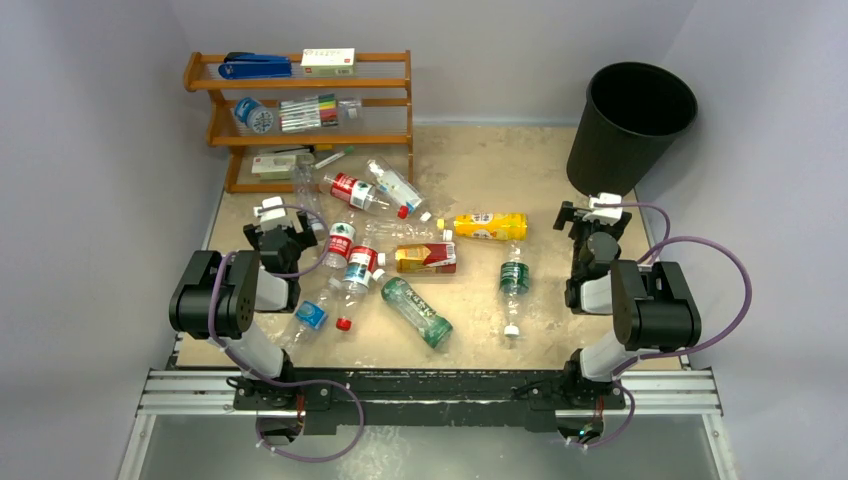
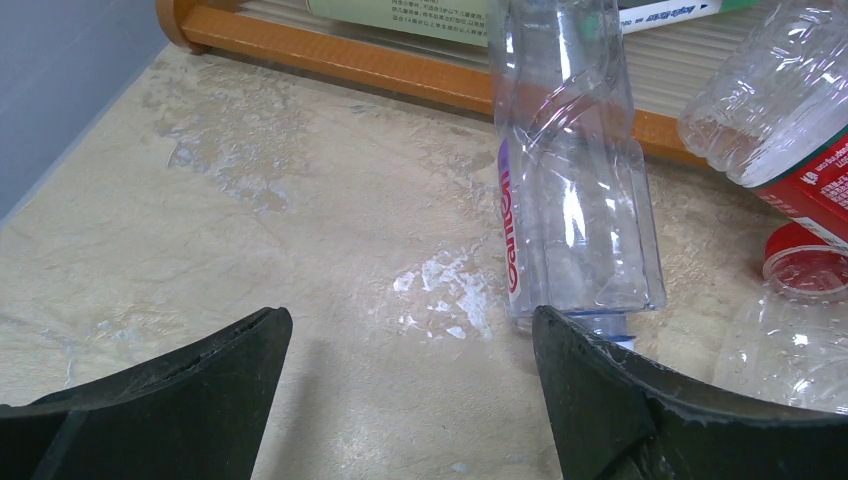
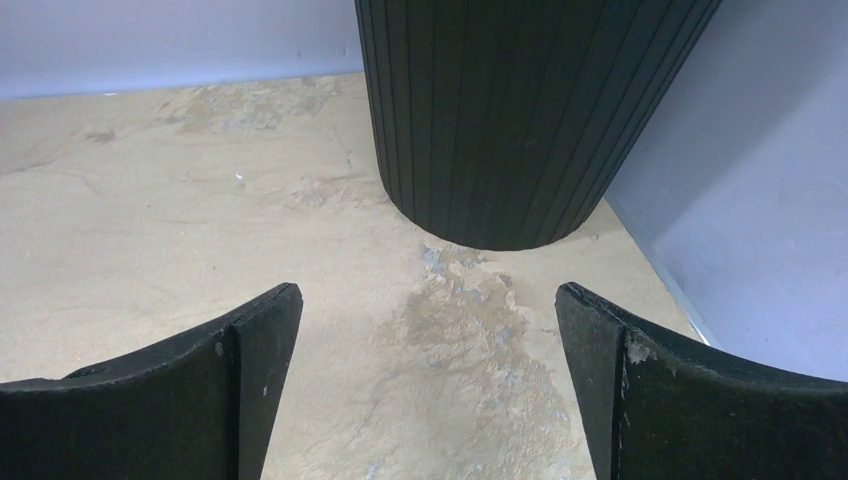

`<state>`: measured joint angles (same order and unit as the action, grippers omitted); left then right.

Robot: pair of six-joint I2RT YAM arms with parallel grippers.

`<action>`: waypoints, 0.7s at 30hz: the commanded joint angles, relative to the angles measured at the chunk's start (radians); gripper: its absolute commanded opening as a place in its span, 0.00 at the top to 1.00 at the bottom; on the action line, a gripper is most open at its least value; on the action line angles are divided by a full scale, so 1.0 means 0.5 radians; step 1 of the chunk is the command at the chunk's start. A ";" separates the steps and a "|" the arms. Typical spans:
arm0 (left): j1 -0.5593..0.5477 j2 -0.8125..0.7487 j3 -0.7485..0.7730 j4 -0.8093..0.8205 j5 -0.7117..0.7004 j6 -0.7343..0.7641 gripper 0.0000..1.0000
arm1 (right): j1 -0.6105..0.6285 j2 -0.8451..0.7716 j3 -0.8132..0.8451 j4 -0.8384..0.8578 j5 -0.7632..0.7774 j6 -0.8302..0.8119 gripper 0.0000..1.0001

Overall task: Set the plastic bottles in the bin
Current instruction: Pick up the plastic bottle at the center of the board.

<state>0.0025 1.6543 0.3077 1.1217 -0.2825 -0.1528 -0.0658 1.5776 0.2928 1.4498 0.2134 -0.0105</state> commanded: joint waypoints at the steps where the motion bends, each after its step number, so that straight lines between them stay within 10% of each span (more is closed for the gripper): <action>1: 0.003 -0.003 0.002 0.115 0.018 0.023 0.08 | 0.006 0.002 0.050 0.107 -0.022 -0.025 0.00; 21: 0.004 -0.006 -0.002 0.120 0.019 0.027 0.08 | 0.006 -0.007 0.033 0.137 -0.015 -0.030 0.00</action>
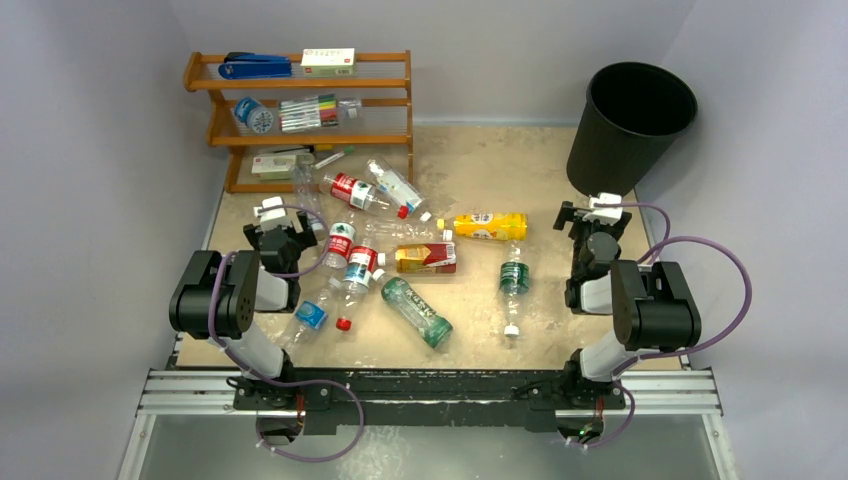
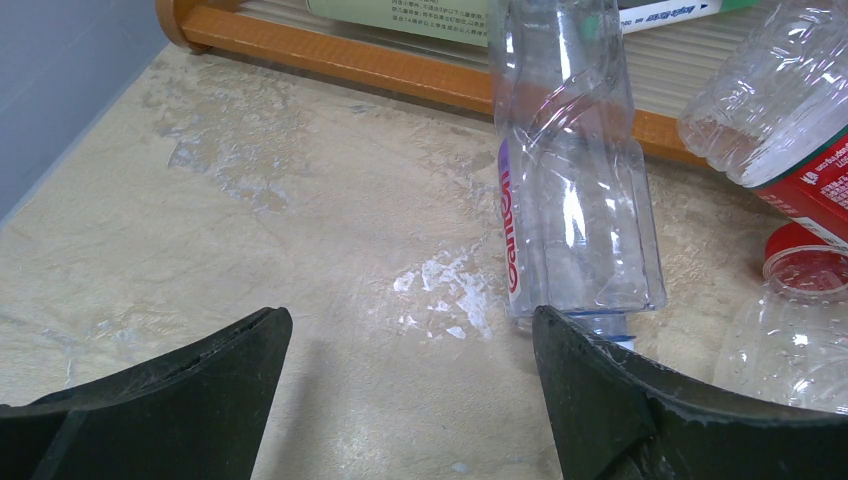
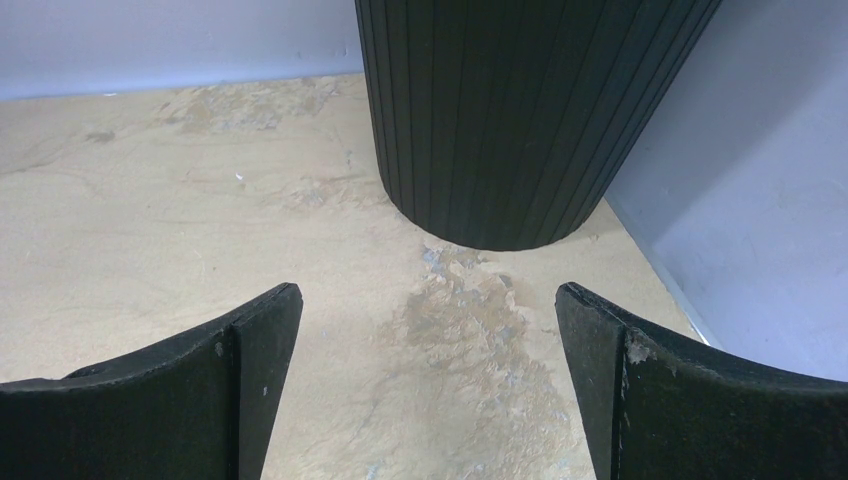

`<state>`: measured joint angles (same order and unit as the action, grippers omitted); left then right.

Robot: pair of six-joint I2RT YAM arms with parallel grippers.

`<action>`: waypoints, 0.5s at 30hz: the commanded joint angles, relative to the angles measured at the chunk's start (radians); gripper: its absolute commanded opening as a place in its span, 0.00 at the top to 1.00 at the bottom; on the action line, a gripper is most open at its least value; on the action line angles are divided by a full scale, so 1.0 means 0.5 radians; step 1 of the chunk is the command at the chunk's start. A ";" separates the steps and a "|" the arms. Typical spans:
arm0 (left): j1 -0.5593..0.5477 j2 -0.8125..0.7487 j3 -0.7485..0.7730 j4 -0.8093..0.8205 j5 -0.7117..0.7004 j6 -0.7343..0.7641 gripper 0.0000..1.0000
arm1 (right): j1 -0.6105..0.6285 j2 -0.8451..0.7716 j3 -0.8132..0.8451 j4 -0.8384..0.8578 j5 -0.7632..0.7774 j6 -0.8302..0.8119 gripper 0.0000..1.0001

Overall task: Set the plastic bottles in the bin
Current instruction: Pick up the plastic bottle at the center of the board.

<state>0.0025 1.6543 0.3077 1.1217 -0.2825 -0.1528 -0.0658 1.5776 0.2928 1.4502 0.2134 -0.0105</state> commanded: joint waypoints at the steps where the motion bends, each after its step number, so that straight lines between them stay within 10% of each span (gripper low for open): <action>1: 0.004 -0.013 -0.012 0.133 0.010 0.026 0.08 | 0.006 -0.022 0.016 0.179 0.003 -0.045 0.00; 15: -0.131 -0.921 0.213 -0.847 -0.109 -0.155 0.08 | 0.040 -0.711 0.185 -0.702 -0.447 -0.073 0.00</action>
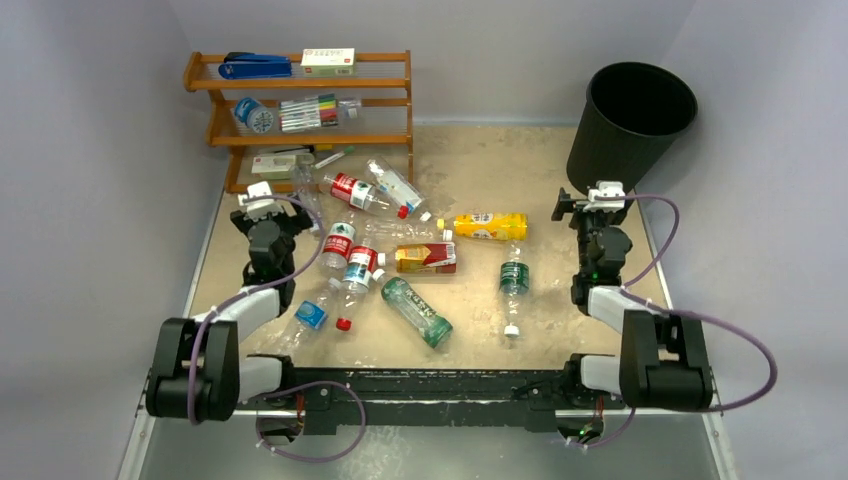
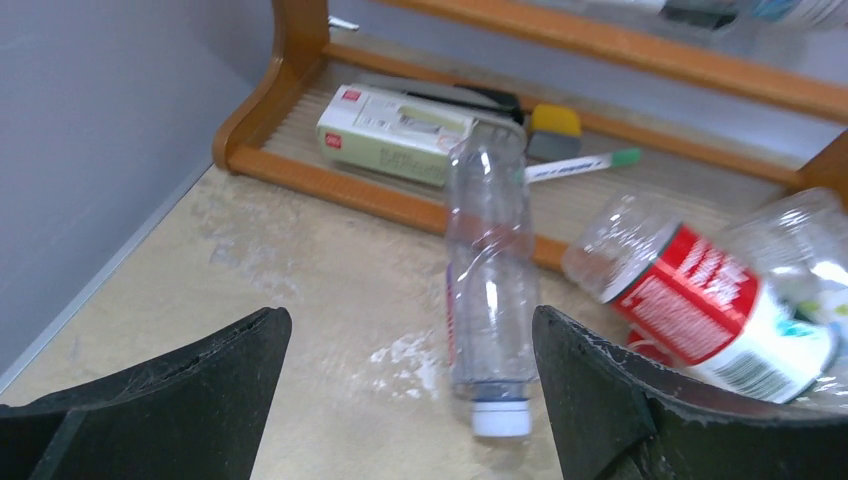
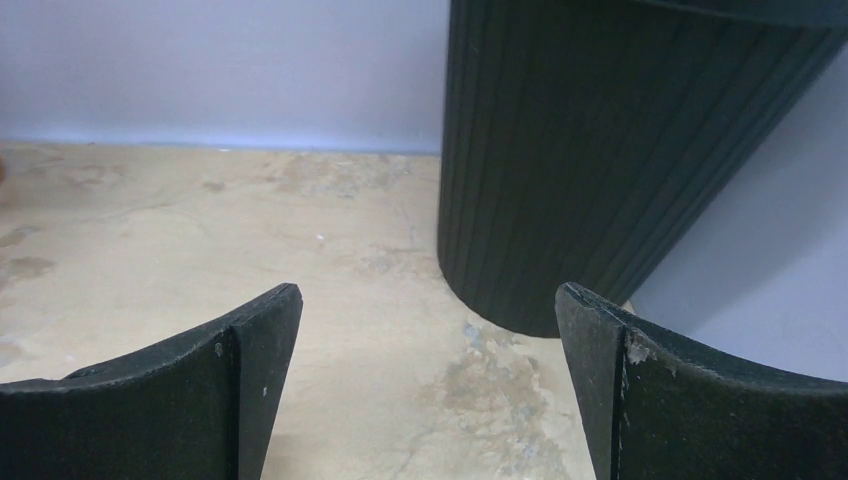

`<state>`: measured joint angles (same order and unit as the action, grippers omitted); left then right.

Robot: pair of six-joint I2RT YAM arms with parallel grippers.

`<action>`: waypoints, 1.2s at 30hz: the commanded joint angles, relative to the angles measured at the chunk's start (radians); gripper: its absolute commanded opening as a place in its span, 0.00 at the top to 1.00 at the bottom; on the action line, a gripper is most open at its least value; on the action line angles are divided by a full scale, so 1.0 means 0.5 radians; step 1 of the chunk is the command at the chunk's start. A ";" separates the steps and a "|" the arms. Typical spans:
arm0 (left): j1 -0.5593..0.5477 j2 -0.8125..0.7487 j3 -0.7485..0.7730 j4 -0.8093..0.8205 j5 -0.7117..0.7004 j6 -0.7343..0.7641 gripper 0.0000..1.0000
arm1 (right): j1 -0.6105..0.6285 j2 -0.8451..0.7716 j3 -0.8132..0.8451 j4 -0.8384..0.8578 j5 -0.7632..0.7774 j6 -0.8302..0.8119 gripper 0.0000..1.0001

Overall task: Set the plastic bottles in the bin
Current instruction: Pick up the plastic bottle at the center of the board.

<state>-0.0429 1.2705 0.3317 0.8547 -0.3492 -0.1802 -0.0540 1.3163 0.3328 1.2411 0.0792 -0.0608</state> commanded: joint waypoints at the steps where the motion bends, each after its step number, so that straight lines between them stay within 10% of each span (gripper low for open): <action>1: -0.046 -0.183 0.236 -0.402 0.056 -0.119 0.08 | 0.018 -0.241 0.129 -0.356 -0.200 0.066 0.00; 18: -0.059 -0.333 1.134 -1.632 0.662 -1.019 0.08 | 0.028 -0.406 1.208 -2.112 -0.767 0.748 0.00; 36: -0.015 -0.420 1.015 -1.626 1.195 -1.303 0.08 | 0.055 -0.130 1.023 -1.746 -1.488 1.153 0.00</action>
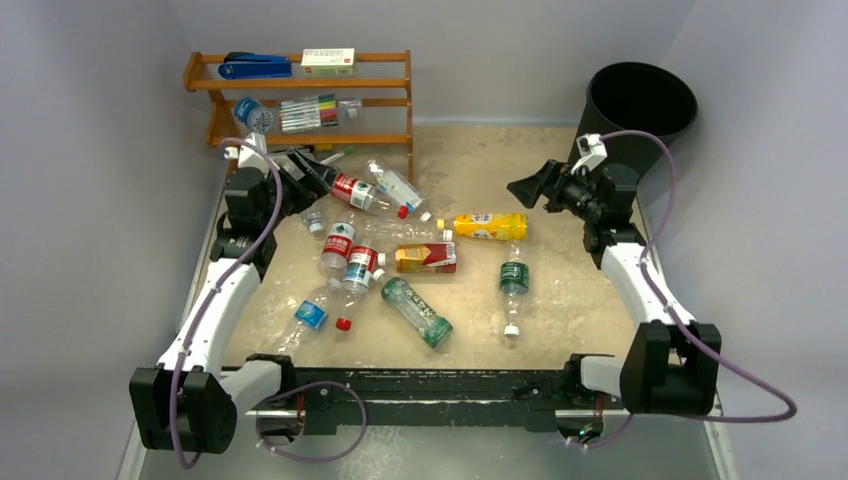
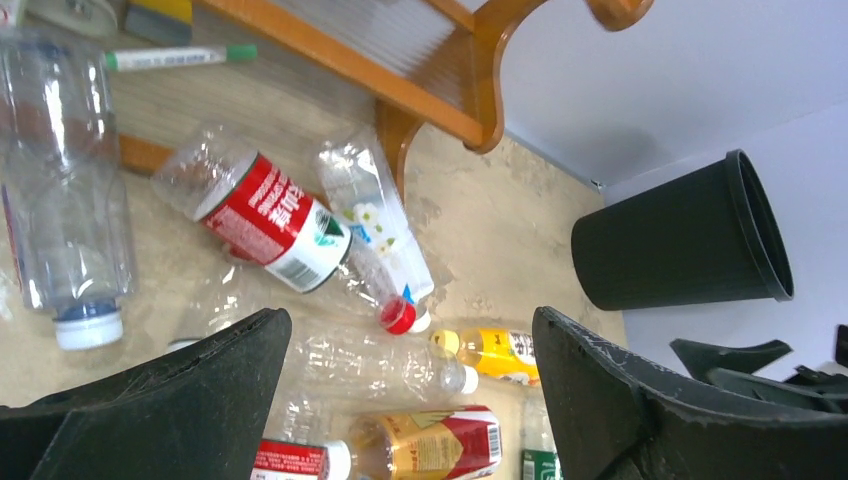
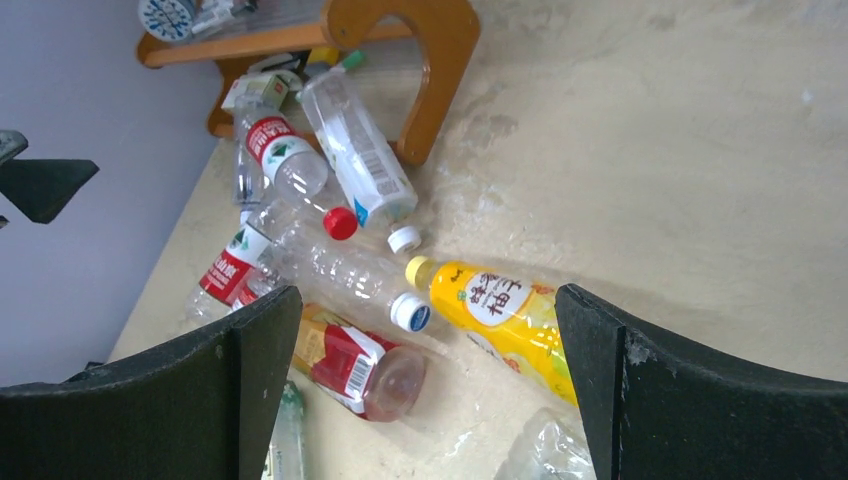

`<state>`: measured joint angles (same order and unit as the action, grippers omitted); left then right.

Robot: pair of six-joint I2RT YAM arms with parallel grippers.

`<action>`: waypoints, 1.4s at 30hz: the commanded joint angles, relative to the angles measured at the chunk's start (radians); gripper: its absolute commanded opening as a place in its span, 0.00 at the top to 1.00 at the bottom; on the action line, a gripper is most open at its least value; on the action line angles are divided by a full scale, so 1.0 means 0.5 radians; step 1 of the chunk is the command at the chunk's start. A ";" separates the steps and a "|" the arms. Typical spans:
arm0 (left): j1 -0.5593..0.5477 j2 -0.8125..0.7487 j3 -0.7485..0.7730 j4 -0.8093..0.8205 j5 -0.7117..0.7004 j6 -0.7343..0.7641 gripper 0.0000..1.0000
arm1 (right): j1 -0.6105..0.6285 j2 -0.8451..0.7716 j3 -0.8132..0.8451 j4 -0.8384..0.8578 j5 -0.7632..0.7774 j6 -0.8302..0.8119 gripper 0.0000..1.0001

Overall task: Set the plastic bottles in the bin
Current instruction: Pick up the plastic bottle at the center of the board.

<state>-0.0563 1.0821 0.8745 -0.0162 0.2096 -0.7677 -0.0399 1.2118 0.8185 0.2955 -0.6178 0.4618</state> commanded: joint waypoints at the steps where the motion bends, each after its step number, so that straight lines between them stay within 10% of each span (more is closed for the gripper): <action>1: 0.011 -0.042 -0.095 0.113 0.041 -0.158 0.08 | 0.046 0.098 0.066 0.109 -0.047 0.098 0.00; 20: -0.260 0.223 -0.138 0.052 0.005 -0.116 0.08 | 1.087 0.900 0.844 -0.924 1.601 -0.683 0.02; 42: -0.280 0.239 -0.115 0.032 0.011 -0.091 0.08 | 1.089 1.252 0.971 -1.227 1.609 -0.832 0.02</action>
<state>-0.1867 1.2064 0.7666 -0.0261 0.2104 -0.8410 0.5037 1.8046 1.2636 -0.2707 0.2184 0.0486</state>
